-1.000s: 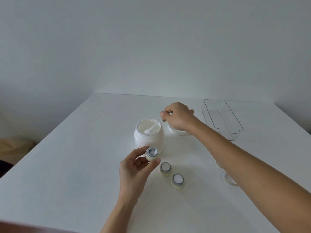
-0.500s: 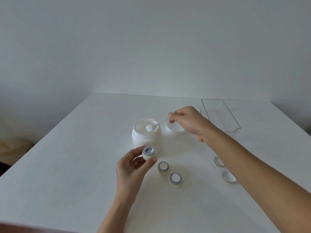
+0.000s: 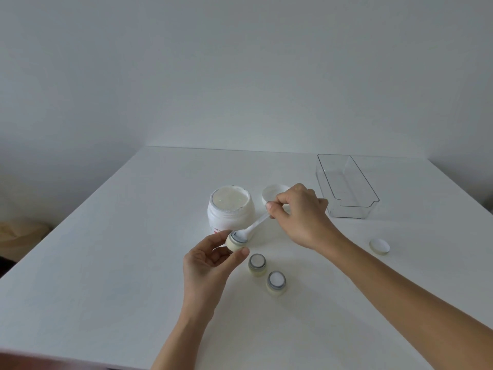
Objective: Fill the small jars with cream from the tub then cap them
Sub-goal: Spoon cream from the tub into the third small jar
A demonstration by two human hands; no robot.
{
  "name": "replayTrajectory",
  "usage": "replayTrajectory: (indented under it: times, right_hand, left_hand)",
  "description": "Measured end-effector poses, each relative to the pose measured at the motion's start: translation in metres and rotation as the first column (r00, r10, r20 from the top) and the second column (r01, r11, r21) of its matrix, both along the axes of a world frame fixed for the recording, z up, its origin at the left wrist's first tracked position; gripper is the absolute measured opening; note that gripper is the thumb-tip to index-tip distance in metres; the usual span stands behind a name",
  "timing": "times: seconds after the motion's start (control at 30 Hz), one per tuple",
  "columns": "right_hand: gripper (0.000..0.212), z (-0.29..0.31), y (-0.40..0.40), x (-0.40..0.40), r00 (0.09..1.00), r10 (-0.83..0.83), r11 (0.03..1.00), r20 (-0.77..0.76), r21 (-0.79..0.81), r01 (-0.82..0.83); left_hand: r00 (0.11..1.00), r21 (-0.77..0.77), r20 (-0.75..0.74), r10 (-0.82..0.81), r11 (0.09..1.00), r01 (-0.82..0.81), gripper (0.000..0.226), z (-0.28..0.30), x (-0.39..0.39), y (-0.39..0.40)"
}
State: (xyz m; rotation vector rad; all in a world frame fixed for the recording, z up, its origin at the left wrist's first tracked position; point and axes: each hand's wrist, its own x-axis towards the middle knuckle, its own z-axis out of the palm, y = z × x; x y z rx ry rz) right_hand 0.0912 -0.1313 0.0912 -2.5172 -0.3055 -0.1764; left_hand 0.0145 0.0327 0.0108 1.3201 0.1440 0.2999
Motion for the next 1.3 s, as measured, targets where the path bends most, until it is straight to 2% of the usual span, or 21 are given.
replayTrajectory:
  times: [0.2, 0.33, 0.43, 0.53, 0.6, 0.7, 0.97, 1.07, 1.13, 1.2, 1.3]
  right_hand:
    - [0.024, 0.001, -0.006, -0.008, 0.987, -0.017, 0.996, 0.160, 0.085, 0.003]
    - [0.018, -0.006, -0.004, -0.019, 0.934, 0.025, 0.989, 0.356, 0.124, -0.074]
    - [0.017, -0.010, -0.005, -0.028, 0.811, 0.101, 0.993, 0.576, -0.012, -0.116]
    - [0.006, -0.020, -0.012, -0.033, 0.606, 0.273, 0.962, 0.747, -0.230, -0.150]
    - [0.016, -0.026, -0.017, -0.035, 0.511, 0.350, 0.935, 0.785, -0.329, -0.136]
    - [0.028, -0.030, -0.025, -0.035, 0.452, 0.398, 0.915, 0.798, -0.379, -0.137]
    - [0.034, -0.031, -0.038, -0.036, 0.427, 0.400, 0.914, 0.811, -0.387, -0.121]
    - [0.023, -0.027, -0.040, -0.034, 0.414, 0.350, 0.934, 0.840, -0.344, -0.091]
    - [0.007, -0.022, -0.040, -0.031, 0.422, 0.267, 0.963, 0.866, -0.256, -0.086]
    - [0.011, -0.016, -0.036, -0.024, 0.466, 0.158, 0.987, 0.871, -0.135, -0.083]
    - [0.016, -0.004, -0.022, -0.011, 0.609, 0.050, 0.999, 0.791, -0.026, -0.048]
  left_hand:
    - [1.000, -0.048, 0.010, -0.003, 0.999, 0.003, 0.031, 0.000, 0.001, 0.002]
    - [1.000, -0.059, 0.009, -0.008, 0.998, 0.009, 0.030, 0.000, 0.001, 0.002]
    - [1.000, -0.062, 0.016, -0.018, 0.998, 0.019, 0.033, 0.000, 0.001, 0.002]
    - [1.000, -0.070, 0.014, -0.020, 0.997, 0.021, 0.037, 0.001, 0.001, 0.003]
    - [1.000, -0.082, 0.012, -0.026, 0.996, 0.027, 0.037, 0.002, 0.001, 0.003]
    - [0.999, -0.097, 0.005, -0.040, 0.994, 0.041, 0.038, 0.001, 0.001, 0.003]
    - [0.999, -0.104, 0.013, -0.034, 0.994, 0.035, 0.037, 0.001, 0.002, 0.004]
    - [0.999, -0.107, 0.012, -0.033, 0.994, 0.034, 0.038, 0.001, 0.001, 0.004]
    - [0.999, -0.104, 0.019, -0.034, 0.994, 0.036, 0.038, 0.001, 0.001, 0.005]
    - [0.999, -0.102, 0.023, -0.040, 0.994, 0.043, 0.038, 0.001, 0.001, 0.006]
    - [0.997, -0.088, 0.023, -0.068, 0.994, 0.069, 0.039, 0.000, 0.001, 0.007]
